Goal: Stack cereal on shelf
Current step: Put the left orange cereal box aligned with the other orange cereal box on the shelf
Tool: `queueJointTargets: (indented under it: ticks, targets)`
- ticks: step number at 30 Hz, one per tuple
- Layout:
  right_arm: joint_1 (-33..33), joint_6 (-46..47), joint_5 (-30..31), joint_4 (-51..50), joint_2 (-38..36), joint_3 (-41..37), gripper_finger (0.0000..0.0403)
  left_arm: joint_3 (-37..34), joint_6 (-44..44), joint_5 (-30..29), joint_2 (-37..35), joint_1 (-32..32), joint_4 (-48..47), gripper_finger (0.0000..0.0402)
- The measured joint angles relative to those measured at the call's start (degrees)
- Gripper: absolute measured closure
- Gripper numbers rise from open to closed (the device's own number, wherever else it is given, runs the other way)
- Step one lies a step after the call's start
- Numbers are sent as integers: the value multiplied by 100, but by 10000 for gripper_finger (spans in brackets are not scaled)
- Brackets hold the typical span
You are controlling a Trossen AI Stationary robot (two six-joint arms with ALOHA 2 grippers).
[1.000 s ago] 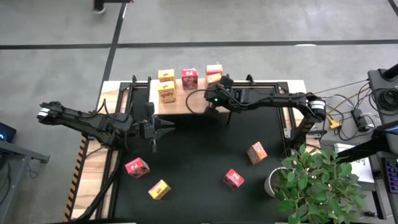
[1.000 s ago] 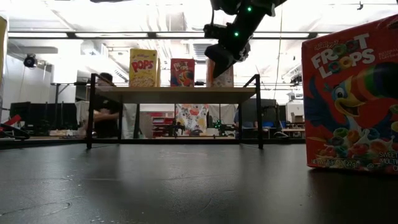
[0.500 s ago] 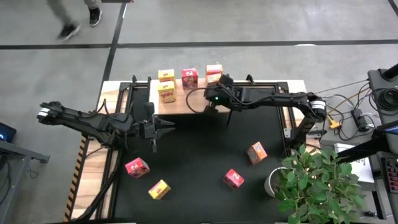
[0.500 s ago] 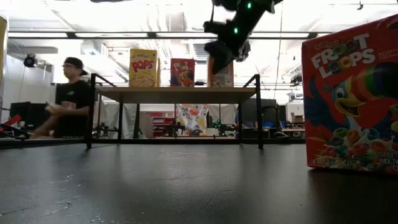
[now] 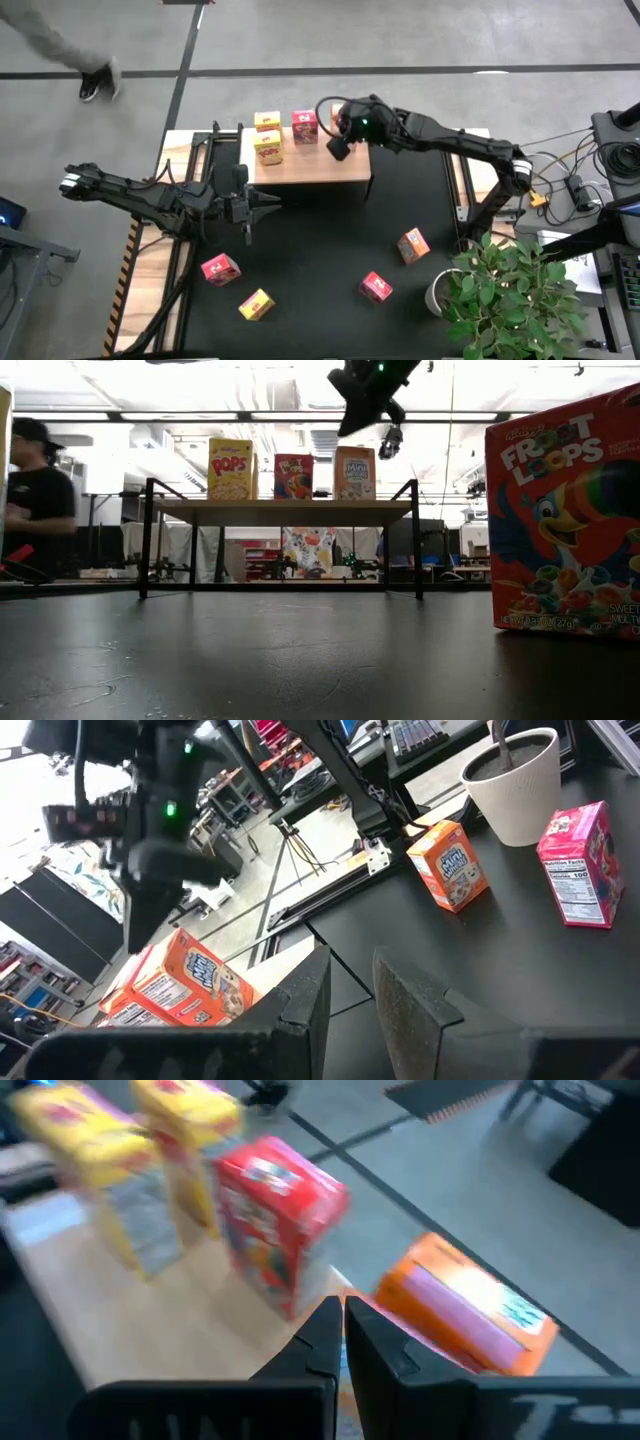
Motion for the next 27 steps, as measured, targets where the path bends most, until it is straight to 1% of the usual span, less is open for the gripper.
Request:
queueJointTargets:
  ticks: [5,12,17,27]
  targets:
    - [-184,12,1,79,16,-76,394,0,9,1,2,1,-1,338]
    - [-188,4,19,63,37,-229,394,0,15,2,4,0,0,338]
    - [-185,46,464,8,33,-290,394,0,15,2,7,-1,0,338]
    - [-144,166,463,-20,25,-290,394,0,18,2,7,1,0,338]
